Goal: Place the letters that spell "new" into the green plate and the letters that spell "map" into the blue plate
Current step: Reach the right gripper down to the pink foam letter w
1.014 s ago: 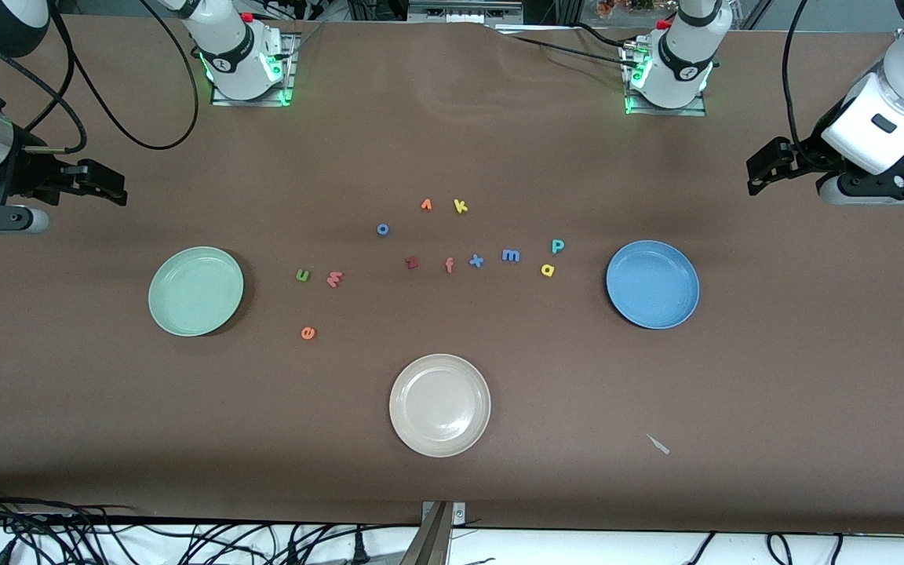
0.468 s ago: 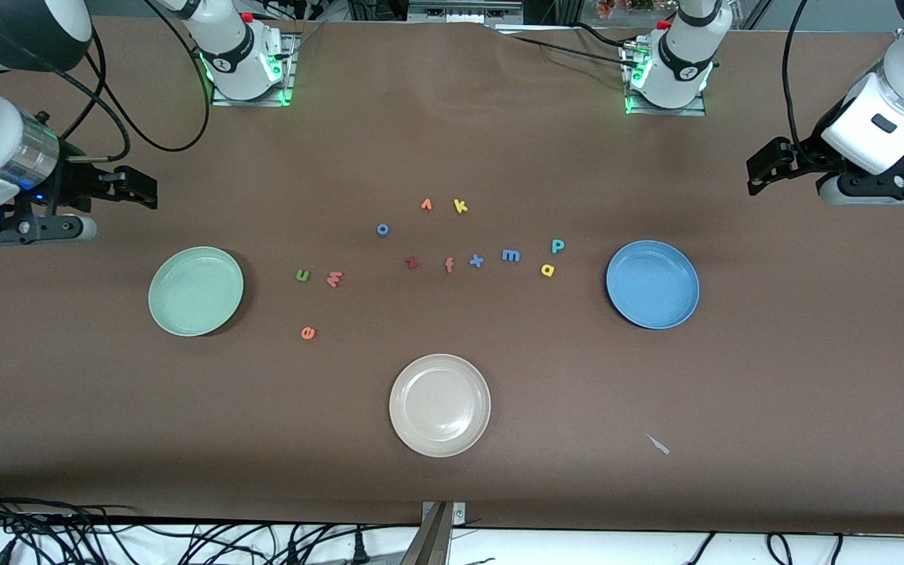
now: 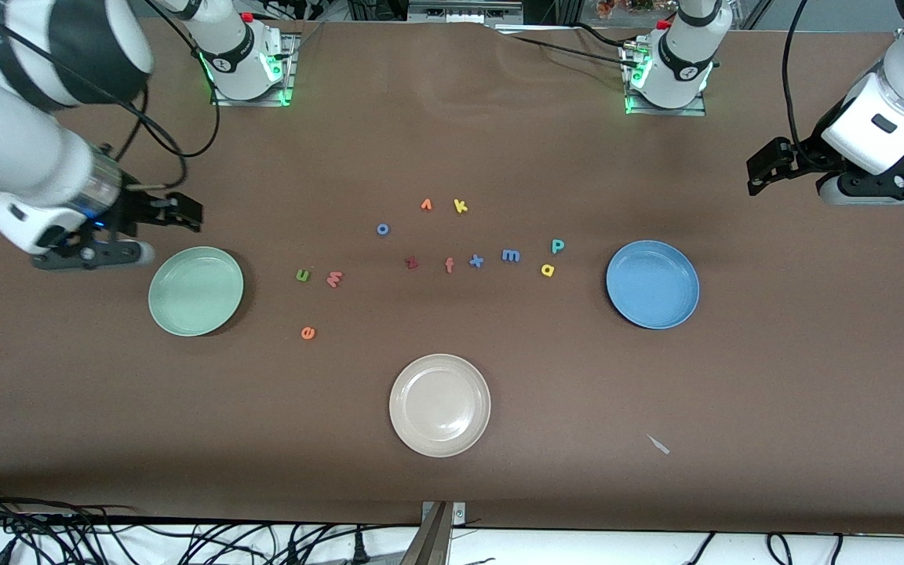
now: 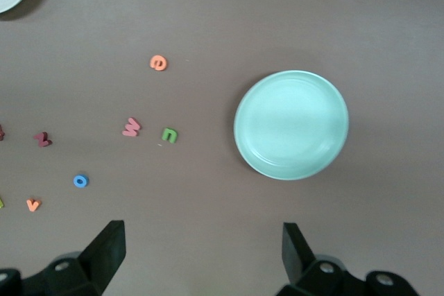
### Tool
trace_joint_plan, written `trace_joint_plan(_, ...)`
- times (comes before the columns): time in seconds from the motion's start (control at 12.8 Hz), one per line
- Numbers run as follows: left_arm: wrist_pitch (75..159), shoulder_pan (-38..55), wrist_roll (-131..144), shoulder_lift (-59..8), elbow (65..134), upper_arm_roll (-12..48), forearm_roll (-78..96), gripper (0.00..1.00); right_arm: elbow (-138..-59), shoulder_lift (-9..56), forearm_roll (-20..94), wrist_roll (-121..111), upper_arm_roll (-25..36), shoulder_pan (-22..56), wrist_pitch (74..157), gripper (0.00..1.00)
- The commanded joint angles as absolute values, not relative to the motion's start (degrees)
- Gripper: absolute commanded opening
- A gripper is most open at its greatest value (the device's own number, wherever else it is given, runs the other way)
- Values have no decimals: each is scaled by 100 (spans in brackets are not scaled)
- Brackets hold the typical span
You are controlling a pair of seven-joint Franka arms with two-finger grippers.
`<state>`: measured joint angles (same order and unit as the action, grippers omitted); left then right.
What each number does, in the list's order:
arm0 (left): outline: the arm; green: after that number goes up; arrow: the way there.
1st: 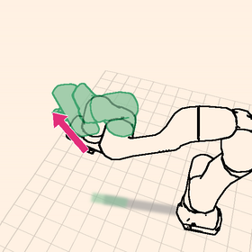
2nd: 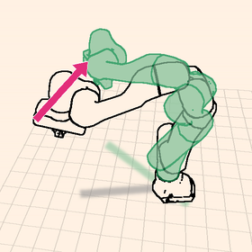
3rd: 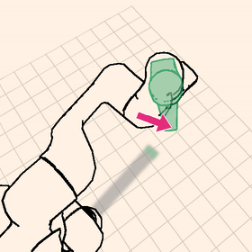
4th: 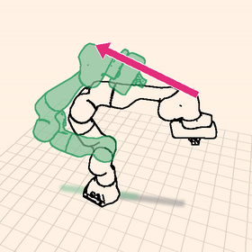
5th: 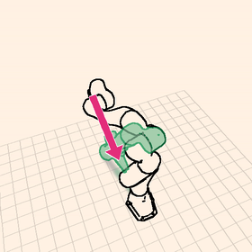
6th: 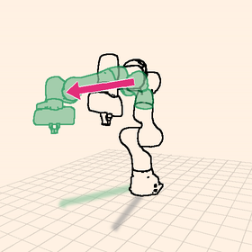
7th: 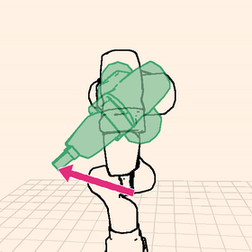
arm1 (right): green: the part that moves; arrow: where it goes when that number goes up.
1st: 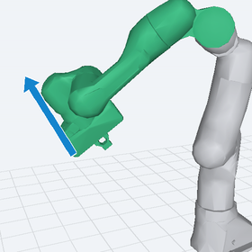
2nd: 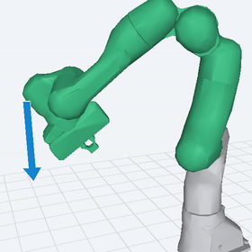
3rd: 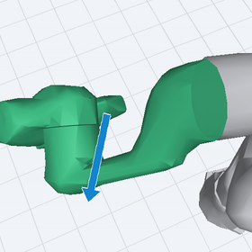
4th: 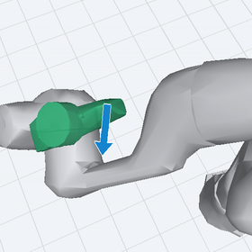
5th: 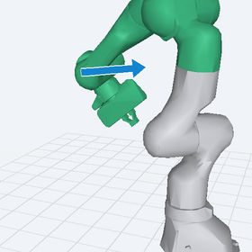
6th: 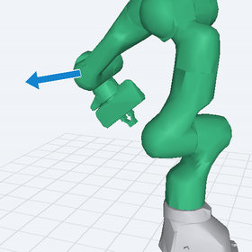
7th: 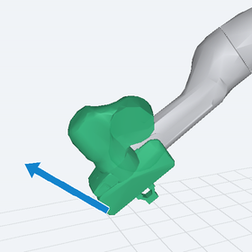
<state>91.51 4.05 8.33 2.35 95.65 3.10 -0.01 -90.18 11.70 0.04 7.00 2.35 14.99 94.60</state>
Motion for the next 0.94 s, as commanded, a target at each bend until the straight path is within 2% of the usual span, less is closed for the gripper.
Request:
trace_joint_plan(0.0,9018,431,879,158,9395,299,18,100,-9088,1528,123,1341,264,1845,9964,100)
trace_joint_plan(0.16,9018,431,879,158,9387,299,18,100,-9332,1695,123,2122,272,2196,10517,100)
trace_joint_plan(0.55,9018,431,879,158,9396,299,18,100,-10651,1915,114,3768,272,2768,12504,100)
trace_joint_plan(0.86,9018,422,870,167,9404,299,18,100,-10679,2302,114,4454,272,2918,12559,100)
